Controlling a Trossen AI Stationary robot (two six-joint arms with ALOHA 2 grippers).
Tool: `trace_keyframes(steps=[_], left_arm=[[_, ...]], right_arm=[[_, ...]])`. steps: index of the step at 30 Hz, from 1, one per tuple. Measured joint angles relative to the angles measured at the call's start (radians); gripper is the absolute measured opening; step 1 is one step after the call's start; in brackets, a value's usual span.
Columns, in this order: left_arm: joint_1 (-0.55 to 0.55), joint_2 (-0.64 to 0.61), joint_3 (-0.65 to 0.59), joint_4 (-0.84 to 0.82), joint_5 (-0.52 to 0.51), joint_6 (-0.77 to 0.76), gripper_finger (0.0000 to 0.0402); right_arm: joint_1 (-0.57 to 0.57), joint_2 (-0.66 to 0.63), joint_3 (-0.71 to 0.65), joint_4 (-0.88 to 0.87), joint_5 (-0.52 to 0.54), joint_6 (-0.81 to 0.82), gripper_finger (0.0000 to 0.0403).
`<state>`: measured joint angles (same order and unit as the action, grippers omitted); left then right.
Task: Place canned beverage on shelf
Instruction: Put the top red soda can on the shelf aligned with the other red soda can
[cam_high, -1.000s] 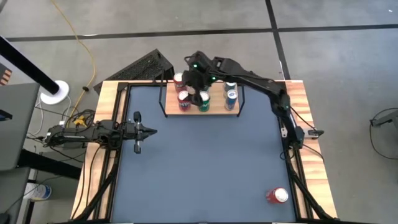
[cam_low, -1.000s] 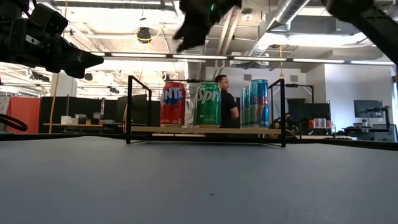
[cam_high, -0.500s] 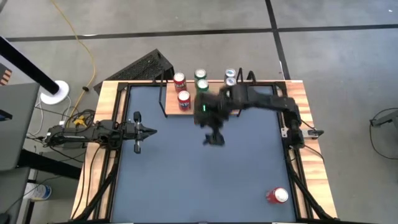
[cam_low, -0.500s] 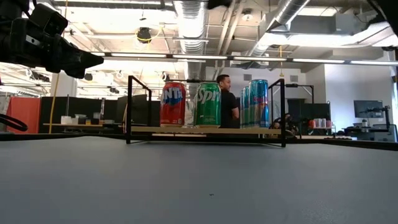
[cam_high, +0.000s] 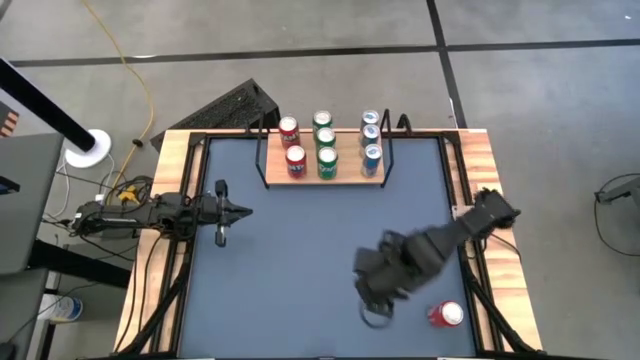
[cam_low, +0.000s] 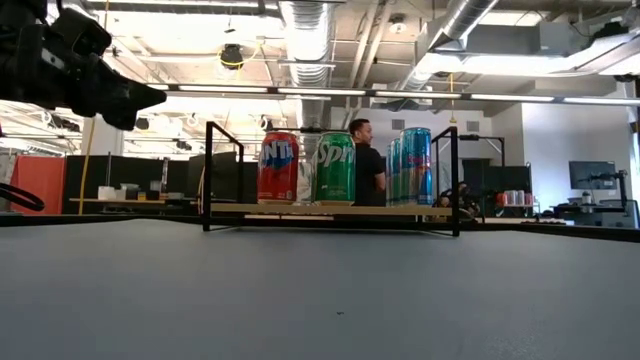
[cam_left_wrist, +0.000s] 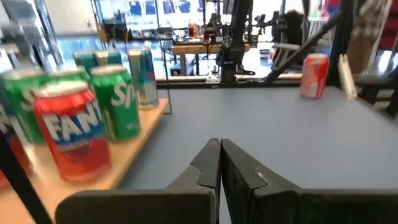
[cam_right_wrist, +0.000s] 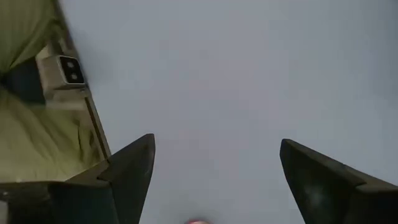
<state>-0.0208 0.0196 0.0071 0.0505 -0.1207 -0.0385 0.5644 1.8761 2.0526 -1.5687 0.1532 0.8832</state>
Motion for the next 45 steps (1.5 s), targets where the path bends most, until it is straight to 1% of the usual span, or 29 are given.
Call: trace_keyframes(steps=[3,5,6,7,9,10,12,15,18,22,24,27,31,35,38,41,45], left_arm=[[0.0,0.0,0.0,0.005,0.057,-0.255,0.0],[0.0,0.0,0.002,0.011,0.057,-0.416,0.0],[0.0,0.0,0.003,0.01,0.045,-0.462,0.0],[0.0,0.0,0.004,0.01,0.023,-0.483,0.0],[0.0,0.0,0.005,0.007,-0.055,-0.495,0.0],[0.0,0.0,0.005,0.008,-0.097,-0.504,0.0],[0.001,0.0,0.005,0.004,-0.148,-0.543,0.0],[0.001,0.004,0.005,0.002,-0.154,-0.595,0.0],[0.001,0.005,0.006,-0.001,-0.147,-0.601,0.0],[0.001,0.005,0.007,-0.002,-0.172,-0.627,0.0002],[0.001,0.006,0.007,-0.003,-0.176,-0.631,0.001],[0.001,0.006,0.008,-0.004,-0.175,-0.636,0.0041],[0.001,0.006,0.008,-0.005,-0.171,-0.647,0.0105],[0.001,0.006,0.008,-0.007,-0.151,-0.648,0.0169],[0.001,0.006,0.009,-0.007,-0.153,-0.648,0.0207],[0.001,0.006,0.009,-0.007,-0.155,-0.648,0.0233],[0.001,0.006,0.009,-0.009,-0.148,-0.648,0.0252]], right_arm=[[0.094,-0.062,-0.132,-0.005,0.038,0.229,0.0326],[0.15,-0.099,-0.212,-0.005,0.038,0.381,0.0326],[0.173,-0.114,-0.25,-0.006,0.039,0.45,0.0326],[0.197,-0.127,-0.286,-0.003,0.038,0.511,0.0326],[0.239,-0.152,-0.35,-0.002,0.028,0.619,0.0326],[0.259,-0.165,-0.378,-0.002,0.016,0.664,0.0326],[0.296,-0.181,-0.426,0.0,-0.01,0.74,0.0326],[0.346,-0.194,-0.475,0.012,-0.024,0.813,0.0326],[0.381,-0.196,-0.481,0.012,-0.033,0.869,0.0326],[0.416,-0.196,-0.481,0.014,-0.095,0.971,0.0326],[0.434,-0.196,-0.481,0.013,-0.107,1.014,0.0326],[0.458,-0.189,-0.482,-0.004,-0.117,1.049,0.0326],[0.49,-0.193,-0.531,0.011,-0.128,1.092,0.0326],[0.516,-0.239,-0.628,0.158,-0.133,1.152,0.0326],[0.518,-0.271,-0.704,0.265,-0.134,1.162,0.0326],[0.516,-0.3,-0.767,0.312,-0.159,1.178,0.0326],[0.513,-0.32,-0.852,0.397,-0.182,1.189,0.0326]])
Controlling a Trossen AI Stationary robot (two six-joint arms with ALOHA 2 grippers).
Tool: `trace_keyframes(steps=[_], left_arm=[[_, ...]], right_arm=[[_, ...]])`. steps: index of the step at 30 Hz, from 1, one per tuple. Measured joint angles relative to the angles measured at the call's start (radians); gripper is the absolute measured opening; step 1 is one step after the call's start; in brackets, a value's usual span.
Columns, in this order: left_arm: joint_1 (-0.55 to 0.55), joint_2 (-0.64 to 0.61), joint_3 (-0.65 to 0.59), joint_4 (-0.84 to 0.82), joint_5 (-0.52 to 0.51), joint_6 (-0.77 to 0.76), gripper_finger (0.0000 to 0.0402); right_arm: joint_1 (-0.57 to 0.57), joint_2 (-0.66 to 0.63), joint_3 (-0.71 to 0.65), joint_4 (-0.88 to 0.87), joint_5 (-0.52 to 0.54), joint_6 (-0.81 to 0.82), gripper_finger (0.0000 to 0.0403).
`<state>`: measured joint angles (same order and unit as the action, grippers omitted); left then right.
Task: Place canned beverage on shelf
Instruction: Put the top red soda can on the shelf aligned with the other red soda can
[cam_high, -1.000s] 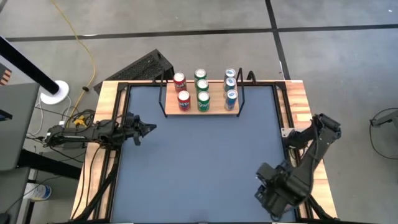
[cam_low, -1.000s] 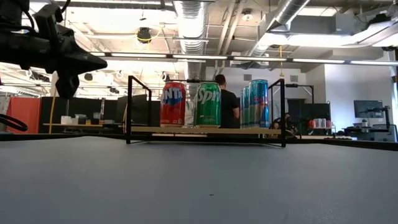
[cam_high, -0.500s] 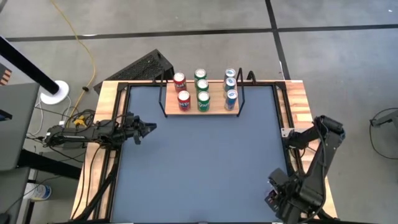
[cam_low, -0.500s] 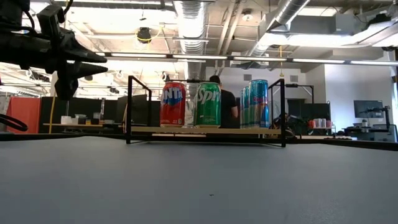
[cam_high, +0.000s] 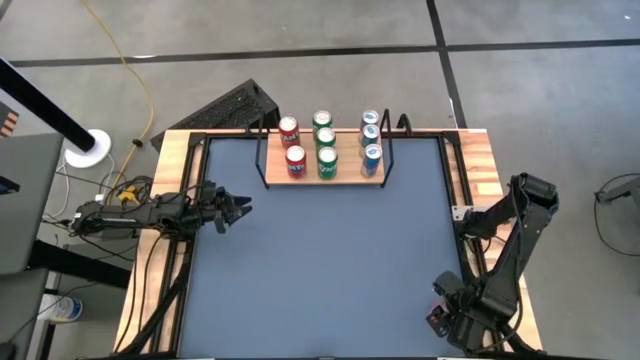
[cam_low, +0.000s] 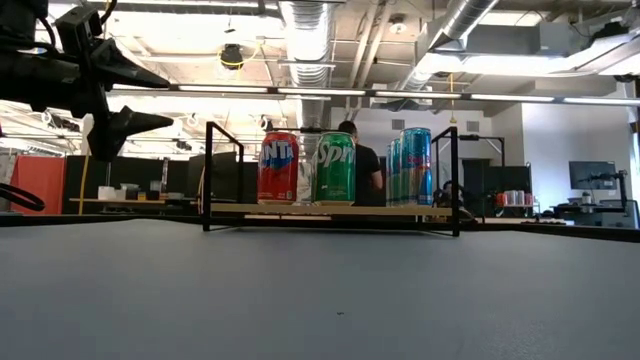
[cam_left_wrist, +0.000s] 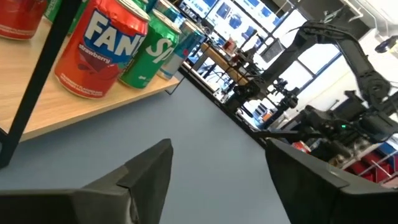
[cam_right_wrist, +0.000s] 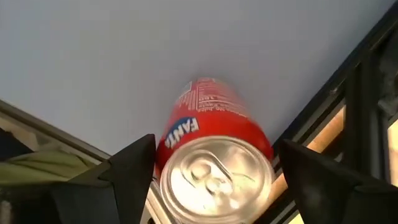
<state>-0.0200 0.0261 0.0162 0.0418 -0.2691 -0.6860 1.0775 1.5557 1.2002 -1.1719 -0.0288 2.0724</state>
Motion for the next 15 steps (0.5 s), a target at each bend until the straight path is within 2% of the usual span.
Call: trace_keyframes(steps=[5,10,15], left_arm=[[0.0,0.0,0.001,-0.005,0.034,0.0,0.0259],[0.0,0.0,0.001,-0.01,0.098,0.019,0.0259],[0.0,0.003,0.023,-0.024,0.206,0.035,0.0253]], right_arm=[[-0.003,-0.003,-0.076,0.133,-0.06,0.008,0.0326],[-0.008,0.003,-0.078,0.153,-0.08,0.01,0.0326],[-0.014,0.001,-0.078,0.183,-0.128,0.041,0.0326]])
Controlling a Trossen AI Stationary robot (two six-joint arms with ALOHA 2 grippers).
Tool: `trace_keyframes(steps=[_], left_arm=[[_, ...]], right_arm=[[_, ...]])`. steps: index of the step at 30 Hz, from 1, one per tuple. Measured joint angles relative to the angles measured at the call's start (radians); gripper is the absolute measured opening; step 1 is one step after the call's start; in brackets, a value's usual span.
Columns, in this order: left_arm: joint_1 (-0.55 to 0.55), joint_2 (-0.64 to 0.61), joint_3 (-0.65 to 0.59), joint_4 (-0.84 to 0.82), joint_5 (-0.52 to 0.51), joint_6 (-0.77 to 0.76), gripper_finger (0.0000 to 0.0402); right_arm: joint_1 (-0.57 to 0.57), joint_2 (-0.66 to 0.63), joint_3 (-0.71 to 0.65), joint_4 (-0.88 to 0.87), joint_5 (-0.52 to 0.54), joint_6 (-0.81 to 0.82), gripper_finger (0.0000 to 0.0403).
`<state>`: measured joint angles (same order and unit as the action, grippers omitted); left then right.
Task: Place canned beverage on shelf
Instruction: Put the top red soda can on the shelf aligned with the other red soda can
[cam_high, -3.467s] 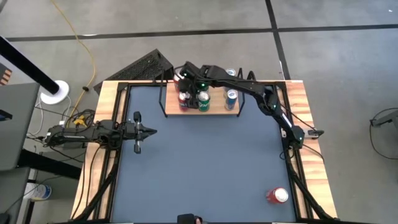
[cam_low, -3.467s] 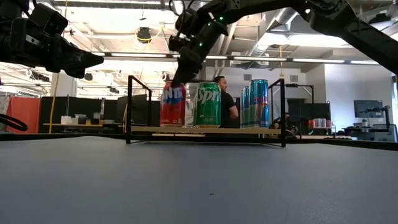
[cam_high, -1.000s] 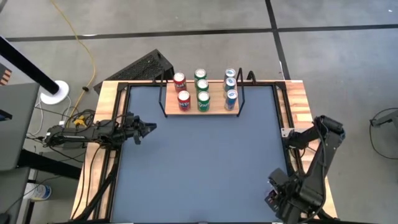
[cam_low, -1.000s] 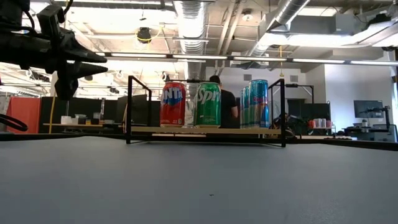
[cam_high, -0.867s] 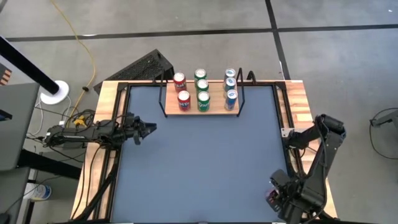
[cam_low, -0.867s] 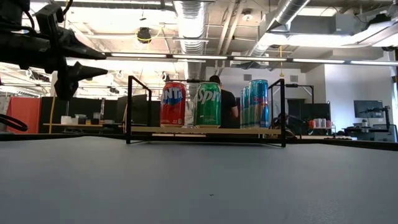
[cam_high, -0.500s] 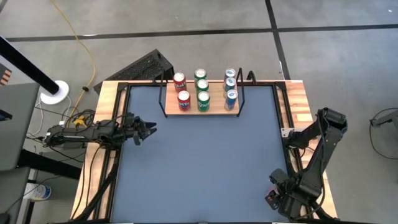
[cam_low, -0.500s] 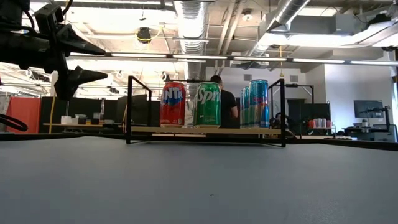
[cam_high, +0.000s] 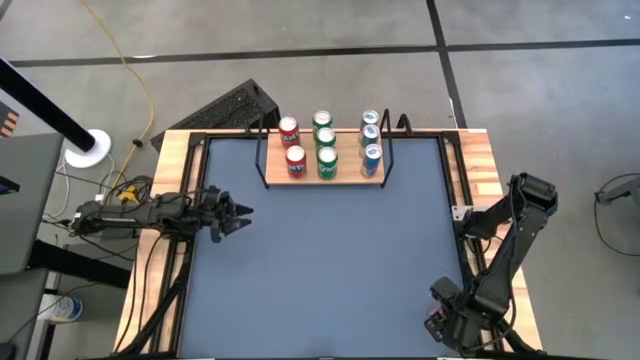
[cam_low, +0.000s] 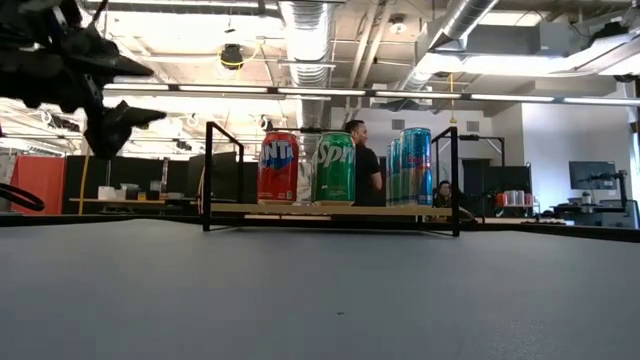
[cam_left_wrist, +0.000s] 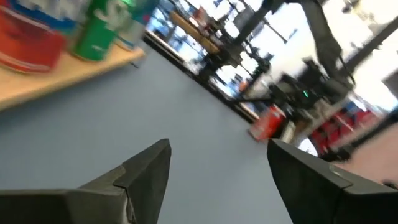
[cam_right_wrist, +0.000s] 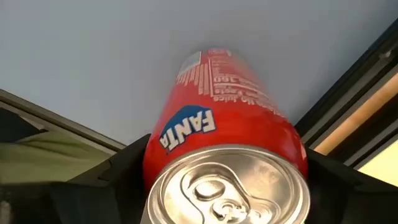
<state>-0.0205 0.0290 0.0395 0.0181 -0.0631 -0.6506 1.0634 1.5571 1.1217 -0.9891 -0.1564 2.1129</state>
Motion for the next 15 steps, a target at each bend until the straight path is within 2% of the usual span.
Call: trace_keyframes(steps=[3,7,11,15], left_arm=[[0.0,0.02,0.062,-0.032,0.002,0.05,0.0243],[0.0,0.11,0.152,-0.113,-0.035,0.116,0.0225],[0.0,0.258,0.252,-0.178,-0.048,0.163,0.0206],[0.0,0.445,0.37,-0.263,-0.089,0.233,0.019]], right_arm=[[0.001,0.0,0.001,0.012,-0.014,0.0,0.0324],[0.001,-0.001,0.001,0.01,-0.011,0.001,0.0306],[-0.005,-0.001,0.002,0.005,-0.007,0.001,0.0287],[-0.006,-0.001,0.002,-0.001,0.008,0.001,0.0284]])
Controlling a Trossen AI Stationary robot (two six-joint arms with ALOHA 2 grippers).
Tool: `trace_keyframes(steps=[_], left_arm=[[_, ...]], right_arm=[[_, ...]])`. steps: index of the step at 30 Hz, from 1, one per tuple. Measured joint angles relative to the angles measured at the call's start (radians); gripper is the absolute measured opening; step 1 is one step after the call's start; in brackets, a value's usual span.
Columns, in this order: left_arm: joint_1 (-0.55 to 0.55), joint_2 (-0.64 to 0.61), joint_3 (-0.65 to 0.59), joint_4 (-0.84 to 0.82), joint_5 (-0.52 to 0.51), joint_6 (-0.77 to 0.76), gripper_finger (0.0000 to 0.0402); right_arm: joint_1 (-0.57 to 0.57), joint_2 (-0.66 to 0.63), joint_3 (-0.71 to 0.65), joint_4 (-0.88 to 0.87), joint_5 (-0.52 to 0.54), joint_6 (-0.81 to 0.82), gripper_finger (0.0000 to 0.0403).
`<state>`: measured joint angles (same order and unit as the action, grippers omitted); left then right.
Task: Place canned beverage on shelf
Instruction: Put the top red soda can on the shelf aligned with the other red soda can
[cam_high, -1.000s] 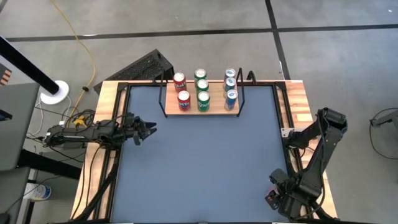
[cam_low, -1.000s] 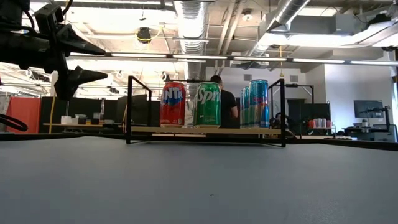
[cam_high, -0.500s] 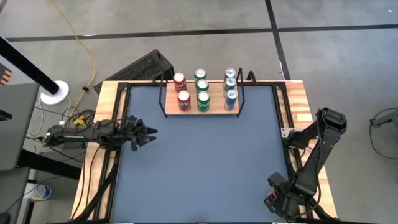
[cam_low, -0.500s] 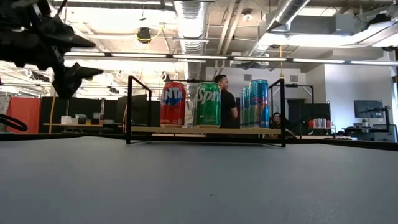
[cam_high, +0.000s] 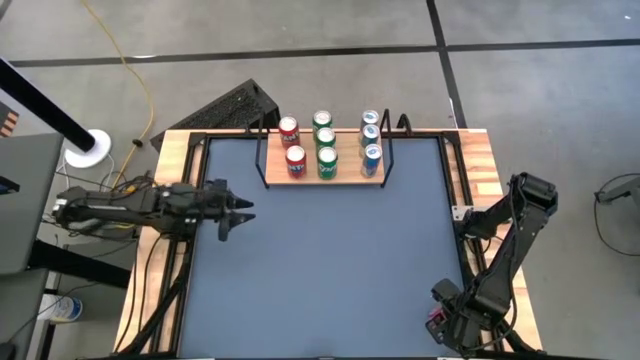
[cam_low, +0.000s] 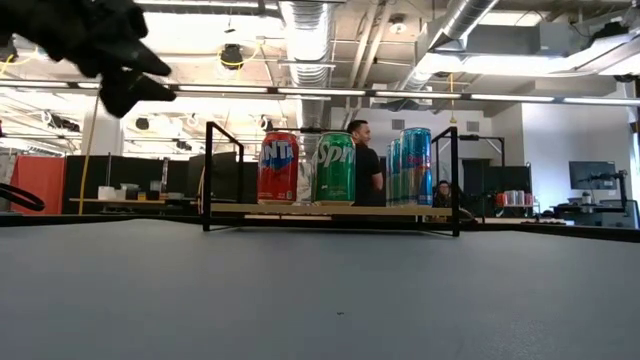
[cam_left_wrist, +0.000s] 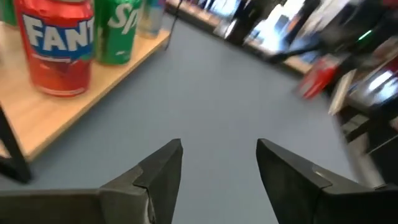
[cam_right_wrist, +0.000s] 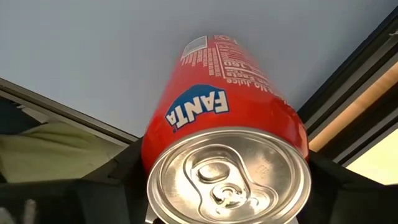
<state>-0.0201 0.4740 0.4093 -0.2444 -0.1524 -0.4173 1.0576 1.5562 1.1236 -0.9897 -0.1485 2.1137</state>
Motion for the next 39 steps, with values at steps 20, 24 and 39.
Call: trace_keyframes(steps=[20,24,39], left_arm=[[0.111,0.797,0.501,0.082,-0.139,0.463,0.001],[0.111,0.898,0.498,0.175,-0.186,0.475,0.0002],[0.11,1.16,0.497,0.427,-0.477,0.464,0.0]], right_arm=[[-0.002,0.0,0.001,-0.008,0.099,0.001,0.0282],[-0.002,0.0,0.001,-0.008,0.098,-0.014,0.0282],[-0.002,0.0,0.001,-0.02,0.098,-0.088,0.0282]])
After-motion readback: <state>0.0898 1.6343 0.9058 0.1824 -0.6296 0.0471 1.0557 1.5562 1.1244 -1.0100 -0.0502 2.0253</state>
